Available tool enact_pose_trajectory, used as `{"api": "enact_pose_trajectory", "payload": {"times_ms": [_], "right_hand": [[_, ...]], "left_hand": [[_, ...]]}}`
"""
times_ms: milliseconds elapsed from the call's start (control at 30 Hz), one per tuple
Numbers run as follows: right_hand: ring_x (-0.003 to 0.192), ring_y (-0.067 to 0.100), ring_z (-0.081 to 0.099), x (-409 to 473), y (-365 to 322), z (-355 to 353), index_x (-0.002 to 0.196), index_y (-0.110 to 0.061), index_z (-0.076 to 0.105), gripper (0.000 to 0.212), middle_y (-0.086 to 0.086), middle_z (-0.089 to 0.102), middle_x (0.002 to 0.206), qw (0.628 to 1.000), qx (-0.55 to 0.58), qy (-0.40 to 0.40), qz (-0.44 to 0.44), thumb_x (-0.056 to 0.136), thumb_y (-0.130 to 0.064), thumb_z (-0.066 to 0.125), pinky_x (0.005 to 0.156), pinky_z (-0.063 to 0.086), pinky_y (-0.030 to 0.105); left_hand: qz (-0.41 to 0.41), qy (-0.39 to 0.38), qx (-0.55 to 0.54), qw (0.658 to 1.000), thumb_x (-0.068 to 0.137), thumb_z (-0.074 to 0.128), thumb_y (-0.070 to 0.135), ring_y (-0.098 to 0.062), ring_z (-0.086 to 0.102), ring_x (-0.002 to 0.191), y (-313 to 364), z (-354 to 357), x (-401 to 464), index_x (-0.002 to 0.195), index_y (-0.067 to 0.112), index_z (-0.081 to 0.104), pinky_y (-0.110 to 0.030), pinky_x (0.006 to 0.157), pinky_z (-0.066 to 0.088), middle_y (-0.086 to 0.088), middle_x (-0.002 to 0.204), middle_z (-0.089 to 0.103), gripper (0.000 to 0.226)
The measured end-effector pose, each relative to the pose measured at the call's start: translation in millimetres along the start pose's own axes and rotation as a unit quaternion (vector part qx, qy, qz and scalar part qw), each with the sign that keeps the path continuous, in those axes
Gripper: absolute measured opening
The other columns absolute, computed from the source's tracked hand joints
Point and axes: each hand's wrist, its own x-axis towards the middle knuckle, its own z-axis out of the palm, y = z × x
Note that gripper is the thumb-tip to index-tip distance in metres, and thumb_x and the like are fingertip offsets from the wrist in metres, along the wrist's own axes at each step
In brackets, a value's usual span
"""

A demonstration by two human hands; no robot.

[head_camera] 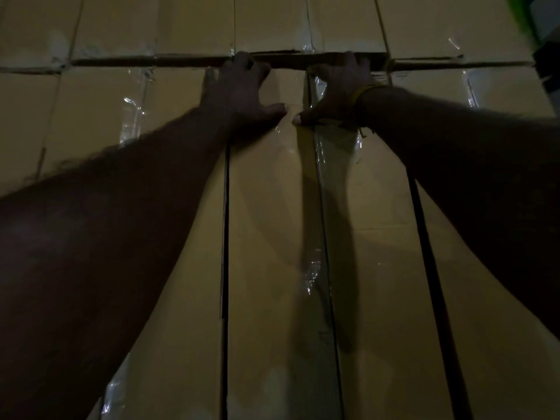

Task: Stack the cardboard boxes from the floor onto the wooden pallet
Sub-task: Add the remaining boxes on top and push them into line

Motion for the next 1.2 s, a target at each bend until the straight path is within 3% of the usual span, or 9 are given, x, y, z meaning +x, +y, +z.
{"api": "enact_pose_trajectory", "payload": {"times_ms": [200, 367, 533, 933, 1200], "right_hand": [[0.148, 0.042, 0.010, 3, 6, 16, 0.157, -0.040, 0.017, 0.106, 0.012, 0.011, 0.163, 1.000, 0.006, 0.016, 0.007, 0.072, -0.067, 0.074, 0.113, 0.025, 0.068], [0.153, 0.035, -0.008, -12, 8, 49, 0.158, -0.040, -0.001, 0.088, 0.006, -0.012, 0.167, 0.999, 0.003, 0.037, 0.015, 0.090, -0.073, 0.045, 0.116, 0.000, 0.067], [0.152, 0.036, -0.013, -27, 3, 67, 0.159, -0.036, 0.000, 0.070, 0.009, -0.013, 0.167, 0.998, 0.017, 0.065, 0.004, 0.100, -0.062, 0.029, 0.116, -0.008, 0.065], [0.154, 0.030, -0.008, -107, 44, 79, 0.159, -0.033, 0.007, 0.070, 0.003, -0.011, 0.168, 0.996, 0.003, 0.009, -0.088, 0.100, -0.060, 0.034, 0.119, -0.001, 0.063], [0.153, 0.032, 0.003, -199, 134, 83, 0.159, -0.029, 0.011, 0.075, 0.002, -0.001, 0.168, 0.989, -0.016, -0.017, -0.146, 0.098, -0.058, 0.044, 0.118, 0.007, 0.064]], "left_hand": [[0.014, 0.000, 0.013, 1.000, 0.088, 0.041, 0.073, -0.030, 0.019, 0.148, -1, 13, -14, 0.156, 0.025, 0.021, -0.062, 0.118, 0.010, -0.006, 0.158, 0.024, 0.086], [-0.006, 0.004, 0.048, 0.999, 0.091, 0.021, 0.075, -0.031, 0.001, 0.153, 5, 23, -29, 0.158, 0.032, 0.009, -0.064, 0.118, 0.006, 0.000, 0.167, 0.007, 0.080], [-0.038, -0.005, 0.062, 0.997, 0.094, 0.014, 0.073, -0.029, -0.004, 0.153, 10, 24, -40, 0.158, 0.035, 0.003, -0.063, 0.118, 0.005, -0.001, 0.168, -0.004, 0.075], [-0.119, 0.005, 0.045, 0.992, 0.100, 0.017, 0.065, -0.039, 0.011, 0.150, 46, 33, -123, 0.157, 0.032, 0.013, -0.065, 0.116, 0.011, -0.006, 0.166, 0.010, 0.066], [-0.214, -0.035, 0.035, 0.976, 0.098, 0.020, 0.067, -0.040, 0.011, 0.150, 163, 48, -206, 0.157, 0.029, 0.015, -0.068, 0.114, 0.012, -0.009, 0.166, 0.009, 0.070]]}}
